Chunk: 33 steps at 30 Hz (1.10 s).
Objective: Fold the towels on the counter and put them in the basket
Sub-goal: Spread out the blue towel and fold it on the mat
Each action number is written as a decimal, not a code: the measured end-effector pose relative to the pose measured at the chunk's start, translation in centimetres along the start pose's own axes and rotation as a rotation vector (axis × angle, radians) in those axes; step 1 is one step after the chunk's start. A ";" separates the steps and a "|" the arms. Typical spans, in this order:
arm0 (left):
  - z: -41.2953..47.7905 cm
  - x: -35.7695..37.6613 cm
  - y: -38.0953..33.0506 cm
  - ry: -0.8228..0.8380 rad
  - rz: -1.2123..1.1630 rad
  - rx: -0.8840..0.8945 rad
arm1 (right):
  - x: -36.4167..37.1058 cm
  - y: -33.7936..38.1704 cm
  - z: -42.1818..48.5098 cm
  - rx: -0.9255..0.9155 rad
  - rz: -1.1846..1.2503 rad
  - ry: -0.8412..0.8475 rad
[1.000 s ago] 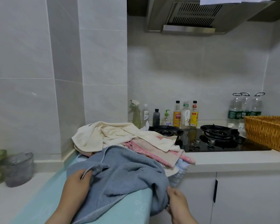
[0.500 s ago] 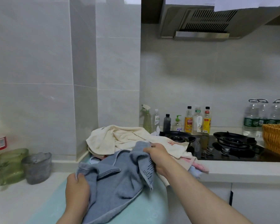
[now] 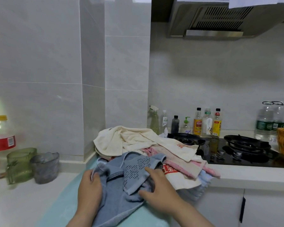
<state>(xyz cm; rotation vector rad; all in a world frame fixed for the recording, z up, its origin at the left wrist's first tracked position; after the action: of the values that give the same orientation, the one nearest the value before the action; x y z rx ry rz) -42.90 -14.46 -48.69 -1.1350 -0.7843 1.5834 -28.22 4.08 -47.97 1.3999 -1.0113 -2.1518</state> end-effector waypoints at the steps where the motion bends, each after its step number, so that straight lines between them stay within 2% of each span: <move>1: -0.1 0.0 -0.1 0.017 -0.003 0.019 | 0.5 0.0 0.4 -0.034 -0.099 0.056; 3: -0.3 0.1 -0.3 0.053 -0.008 0.048 | 1.1 0.1 1.4 -0.104 -0.231 0.099; 8: -0.9 -0.2 -1.1 0.075 -0.041 0.078 | 1.9 2.3 3.7 -0.298 -0.520 0.074; 10: -1.0 -0.3 -1.1 0.058 -0.011 0.075 | 0.9 3.2 4.4 -0.289 -0.301 -0.081; 13: -0.9 -0.1 -1.1 0.069 -0.006 0.066 | -2.8 4.5 5.0 -0.122 0.275 -0.390; 14: -0.9 -0.1 -1.2 0.075 -0.011 0.072 | -3.7 4.7 5.2 -0.092 0.406 -0.435; 16: -0.9 -0.1 -1.2 0.083 -0.023 0.069 | -4.1 5.2 5.3 -0.087 0.490 -0.381; 19: -0.8 0.1 -0.9 0.091 -0.021 0.085 | -1.3 5.2 4.7 -0.090 0.314 -0.114; 21: -0.7 0.4 -0.8 0.104 0.020 0.123 | 1.3 4.5 4.1 -0.093 0.240 -0.031; 26: -1.0 1.1 -0.9 0.183 0.144 0.236 | 5.2 2.6 4.2 -0.085 0.307 -0.115; 33: -1.8 1.6 -1.6 0.381 0.154 0.332 | 5.6 1.8 4.0 -0.032 0.398 -0.197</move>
<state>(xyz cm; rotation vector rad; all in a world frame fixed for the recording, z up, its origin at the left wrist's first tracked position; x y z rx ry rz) -40.78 -12.55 -48.32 -1.2182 -0.1789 1.4898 -34.35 0.73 -49.16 0.8906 -1.2040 -2.0172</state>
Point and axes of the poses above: each hand's wrist, its own z-axis towards the middle knuckle, its own x-axis out of the palm, y = z × x, the point moved 3 cm from there along z, towards the middle knuckle, and after that the axes turned 9 degrees about z, right-handed, at the moved point
